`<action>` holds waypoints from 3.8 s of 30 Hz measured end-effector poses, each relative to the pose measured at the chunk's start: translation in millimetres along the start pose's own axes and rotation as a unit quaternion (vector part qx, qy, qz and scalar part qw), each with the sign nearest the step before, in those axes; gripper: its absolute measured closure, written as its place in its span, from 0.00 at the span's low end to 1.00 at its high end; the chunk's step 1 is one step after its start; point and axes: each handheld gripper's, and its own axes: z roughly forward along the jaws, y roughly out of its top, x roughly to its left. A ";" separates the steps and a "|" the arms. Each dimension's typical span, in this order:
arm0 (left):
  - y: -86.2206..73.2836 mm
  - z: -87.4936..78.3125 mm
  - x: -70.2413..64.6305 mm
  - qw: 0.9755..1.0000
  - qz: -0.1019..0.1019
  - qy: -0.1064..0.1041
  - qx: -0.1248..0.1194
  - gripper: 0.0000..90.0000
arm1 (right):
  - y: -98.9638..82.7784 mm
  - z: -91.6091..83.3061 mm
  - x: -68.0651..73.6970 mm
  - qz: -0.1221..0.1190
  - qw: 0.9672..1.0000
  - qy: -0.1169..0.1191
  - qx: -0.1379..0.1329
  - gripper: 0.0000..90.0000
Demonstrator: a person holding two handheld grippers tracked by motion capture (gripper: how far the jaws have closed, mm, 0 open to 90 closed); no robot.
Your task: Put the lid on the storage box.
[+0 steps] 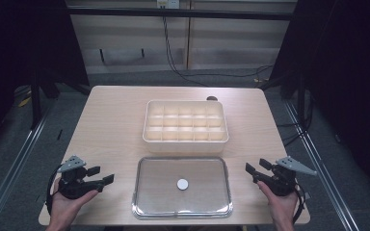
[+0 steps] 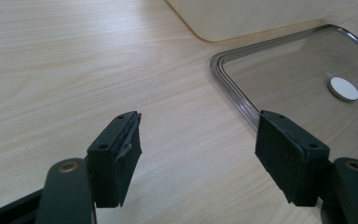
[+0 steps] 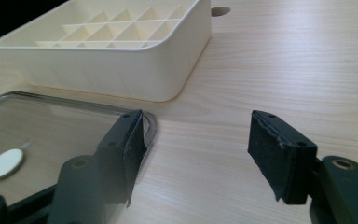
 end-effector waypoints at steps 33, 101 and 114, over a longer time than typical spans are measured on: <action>35.1 44.3 -26.4 0.994 0.054 -0.058 0.079 0.38 | 31.5 40.8 52.7 -0.024 0.987 0.089 0.134 0.37; 10.8 76.3 -43.9 0.989 0.063 -0.068 0.118 0.74 | -21.7 69.3 17.1 0.197 0.948 0.169 0.183 0.67; 10.7 76.4 -43.2 0.989 0.067 -0.071 0.114 0.74 | -20.1 73.2 23.7 0.166 0.941 0.208 0.208 0.66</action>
